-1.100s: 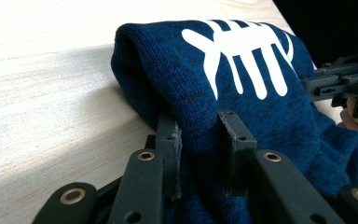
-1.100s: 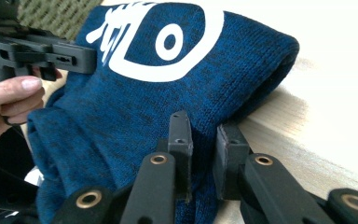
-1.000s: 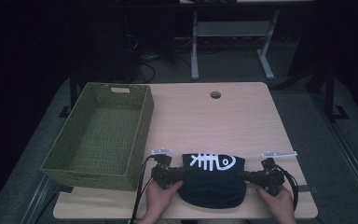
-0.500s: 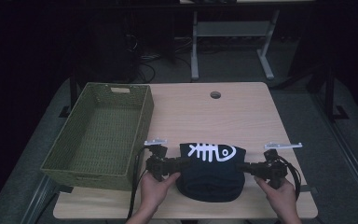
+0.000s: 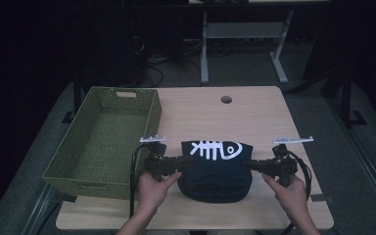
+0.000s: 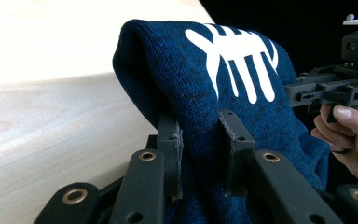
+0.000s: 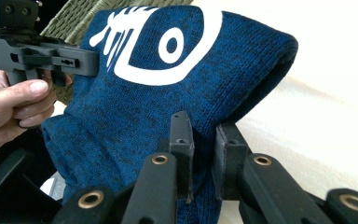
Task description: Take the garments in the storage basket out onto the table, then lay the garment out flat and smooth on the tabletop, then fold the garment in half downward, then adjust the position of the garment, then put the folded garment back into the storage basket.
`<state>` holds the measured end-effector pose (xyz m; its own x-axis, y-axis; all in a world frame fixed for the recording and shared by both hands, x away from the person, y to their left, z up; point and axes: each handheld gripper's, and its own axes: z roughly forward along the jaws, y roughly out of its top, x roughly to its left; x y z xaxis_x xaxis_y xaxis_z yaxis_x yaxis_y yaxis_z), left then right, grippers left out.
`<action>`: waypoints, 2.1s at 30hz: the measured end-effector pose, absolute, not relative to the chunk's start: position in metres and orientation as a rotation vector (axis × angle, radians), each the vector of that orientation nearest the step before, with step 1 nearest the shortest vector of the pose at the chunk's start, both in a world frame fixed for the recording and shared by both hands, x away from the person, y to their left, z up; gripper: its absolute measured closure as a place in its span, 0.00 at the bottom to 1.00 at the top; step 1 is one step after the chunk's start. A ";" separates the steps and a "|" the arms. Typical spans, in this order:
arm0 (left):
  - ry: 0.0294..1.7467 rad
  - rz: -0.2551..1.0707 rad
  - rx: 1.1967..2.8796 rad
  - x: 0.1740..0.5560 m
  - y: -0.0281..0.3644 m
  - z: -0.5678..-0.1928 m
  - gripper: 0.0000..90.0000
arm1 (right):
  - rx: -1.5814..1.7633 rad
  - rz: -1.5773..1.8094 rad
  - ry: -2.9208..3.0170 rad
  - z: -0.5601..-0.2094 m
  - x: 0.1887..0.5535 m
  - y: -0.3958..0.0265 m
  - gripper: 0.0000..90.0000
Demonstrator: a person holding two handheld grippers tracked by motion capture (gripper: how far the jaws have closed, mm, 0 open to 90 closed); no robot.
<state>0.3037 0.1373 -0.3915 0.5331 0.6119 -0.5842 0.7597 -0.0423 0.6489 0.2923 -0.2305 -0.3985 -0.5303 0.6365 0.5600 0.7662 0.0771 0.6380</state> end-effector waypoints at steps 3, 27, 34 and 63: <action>1.153 -0.172 1.728 0.305 0.145 -0.381 0.81 | -1.429 -1.442 -2.207 -0.387 0.298 -0.224 0.88; 1.180 -0.131 1.687 0.305 0.215 -0.338 0.82 | -1.321 -1.440 -2.275 -0.342 0.324 -0.154 0.88; 1.186 -0.115 1.682 0.305 0.234 -0.327 0.82 | -1.285 -1.432 -2.291 -0.330 0.331 -0.135 0.88; 1.231 -0.049 1.637 0.299 0.313 -0.289 0.82 | -1.163 -1.393 -2.369 -0.284 0.353 -0.051 0.88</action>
